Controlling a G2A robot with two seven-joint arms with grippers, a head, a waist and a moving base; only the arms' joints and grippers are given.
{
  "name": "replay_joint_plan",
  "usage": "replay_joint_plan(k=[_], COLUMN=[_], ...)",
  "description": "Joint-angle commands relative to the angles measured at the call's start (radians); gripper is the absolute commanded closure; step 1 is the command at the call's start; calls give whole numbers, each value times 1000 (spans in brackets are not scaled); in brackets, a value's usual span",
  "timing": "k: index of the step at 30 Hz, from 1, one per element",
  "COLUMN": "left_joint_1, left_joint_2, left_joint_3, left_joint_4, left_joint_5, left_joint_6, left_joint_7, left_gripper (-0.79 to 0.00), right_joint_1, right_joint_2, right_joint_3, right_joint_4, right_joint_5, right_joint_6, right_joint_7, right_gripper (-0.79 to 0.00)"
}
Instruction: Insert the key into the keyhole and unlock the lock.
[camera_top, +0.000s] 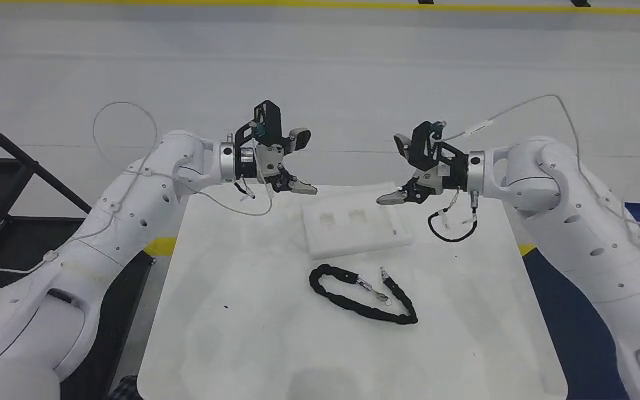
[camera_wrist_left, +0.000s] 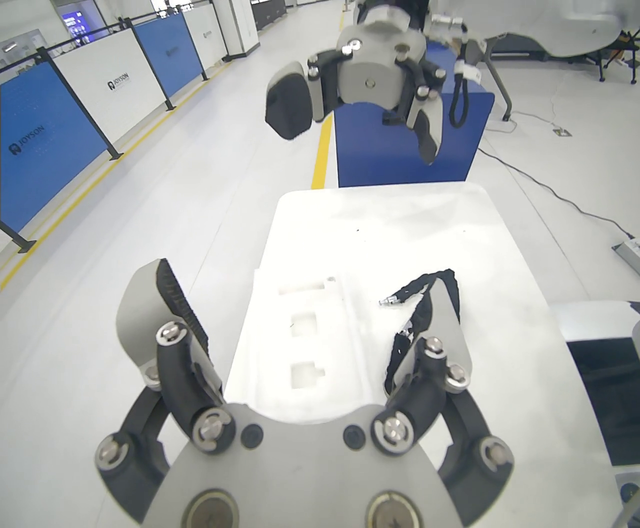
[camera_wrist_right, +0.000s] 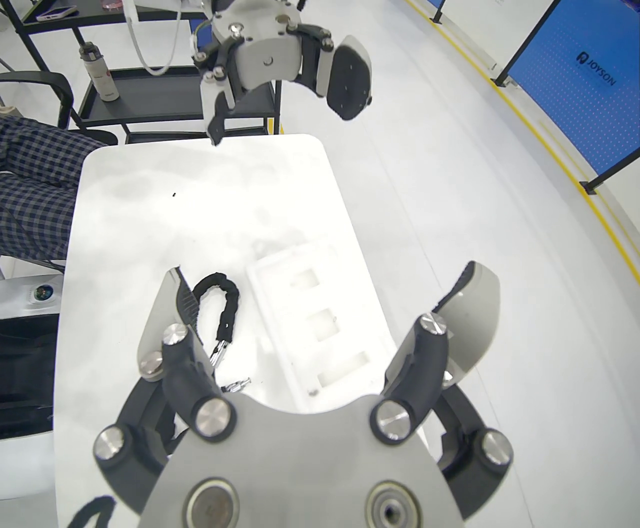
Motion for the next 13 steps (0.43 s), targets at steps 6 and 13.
replay_joint_plan(k=[6, 13], left_joint_1=[-73, -81], left_joint_2=[75, 88], left_joint_3=[52, 64], left_joint_4=[-48, -62], left_joint_5=[-187, -218], left_joint_6=[0, 0], left_joint_7=[-137, -161], left_gripper=[-785, -784], right_joint_1=[87, 94], right_joint_2=[-43, -48], right_joint_3=[-59, -64], right_joint_4=[97, 107], right_joint_5=[30, 38], right_joint_6=[-23, -23], right_joint_7=[-5, -8], right_gripper=[-785, -785])
